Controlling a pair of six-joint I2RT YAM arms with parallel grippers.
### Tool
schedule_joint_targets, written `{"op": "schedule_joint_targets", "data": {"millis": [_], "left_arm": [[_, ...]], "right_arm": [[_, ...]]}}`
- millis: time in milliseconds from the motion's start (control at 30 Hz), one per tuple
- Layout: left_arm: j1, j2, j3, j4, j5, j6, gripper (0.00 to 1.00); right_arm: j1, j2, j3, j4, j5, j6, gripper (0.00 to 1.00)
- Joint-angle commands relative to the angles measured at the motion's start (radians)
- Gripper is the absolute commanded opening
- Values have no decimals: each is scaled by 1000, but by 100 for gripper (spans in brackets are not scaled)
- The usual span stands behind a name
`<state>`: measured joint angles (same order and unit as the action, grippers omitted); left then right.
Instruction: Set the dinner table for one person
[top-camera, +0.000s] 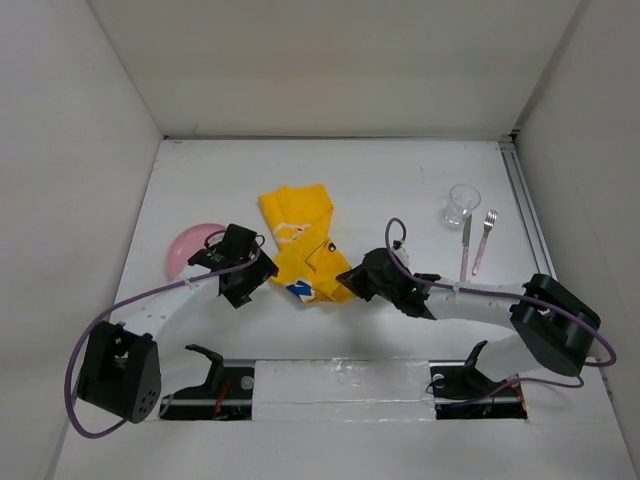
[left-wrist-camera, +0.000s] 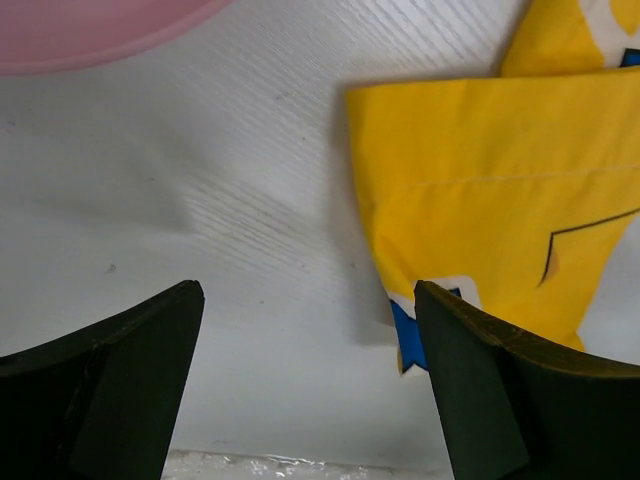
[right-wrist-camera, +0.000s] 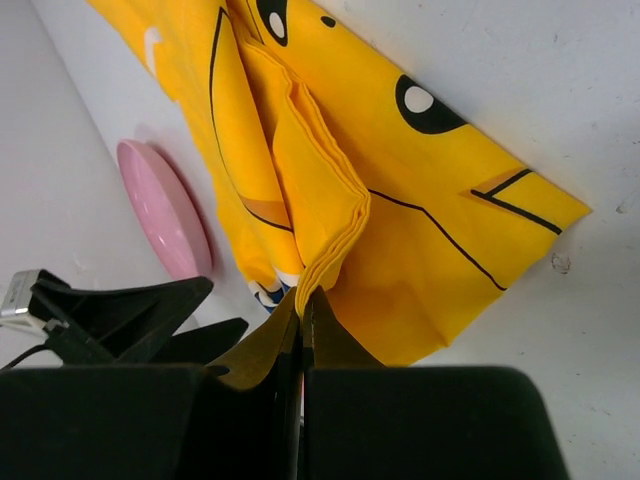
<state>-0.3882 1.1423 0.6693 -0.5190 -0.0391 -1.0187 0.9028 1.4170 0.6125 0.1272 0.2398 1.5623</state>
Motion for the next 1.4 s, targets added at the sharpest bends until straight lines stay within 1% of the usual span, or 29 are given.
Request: {"op": "schedule_joint_targets", "data": {"millis": [0,33,67,133,167,233,267,400,567,633,667,700,800,900,1000,1033,1067,1100,1133,1233,1300,1367], "left_arm": [[5,52,-4,42,-54,-3,82],[5,89,-4,62,-65,-15,78],[5,109,-4,76,-65,-15,78],[5,148,10,97,-94,-15,74],[14,187,25,97,-94,-24,70],[14,227,59,106,-139,-24,63],[14,269,70,106,-148,-24,62],[14,347,139,96,-192,-15,60],[14,399,176,96,-183,-15,59],[14,424,185,96,-183,-15,53],[14,424,185,96,-171,-15,47],[14,438,185,96,-171,-15,45],[14,438,185,105,-130,-26,34],[14,428,164,117,-101,-35,31],[14,409,153,117,-88,-35,25],[14,409,153,117,-88,-35,20],[14,409,144,117,-88,-35,10],[14,398,144,117,-88,-35,3],[14,398,144,117,-79,-35,0],[14,389,153,102,-97,-35,0],[-12,379,194,70,-136,-35,0],[-21,370,222,70,-136,-21,0]], "right_arm": [[-7,-12,44,6,23,-19,0],[-7,-12,44,6,13,-30,0],[-7,-3,44,6,13,-30,0],[-7,-3,44,6,13,-41,0],[-7,-3,44,6,13,-41,0],[-16,6,44,6,13,-41,0],[-16,7,44,6,3,-41,0],[-16,7,44,6,-8,-51,0],[-25,-3,44,15,-17,-60,0],[-36,-3,44,15,-27,-61,0],[-36,-3,44,15,-37,-61,0],[-45,-3,44,15,-37,-61,0],[-56,-12,44,15,-46,-70,0],[-67,-12,44,25,-57,-79,0],[-77,-12,44,25,-66,-79,0],[-87,-12,35,35,-66,-79,0],[-87,-12,35,35,-76,-79,0],[-87,-12,35,35,-76,-79,0],[-87,-12,35,35,-76,-88,0],[-96,-12,35,45,-85,-102,0],[-105,-12,35,54,-85,-113,0],[-117,-12,44,54,-94,-127,0]]}}
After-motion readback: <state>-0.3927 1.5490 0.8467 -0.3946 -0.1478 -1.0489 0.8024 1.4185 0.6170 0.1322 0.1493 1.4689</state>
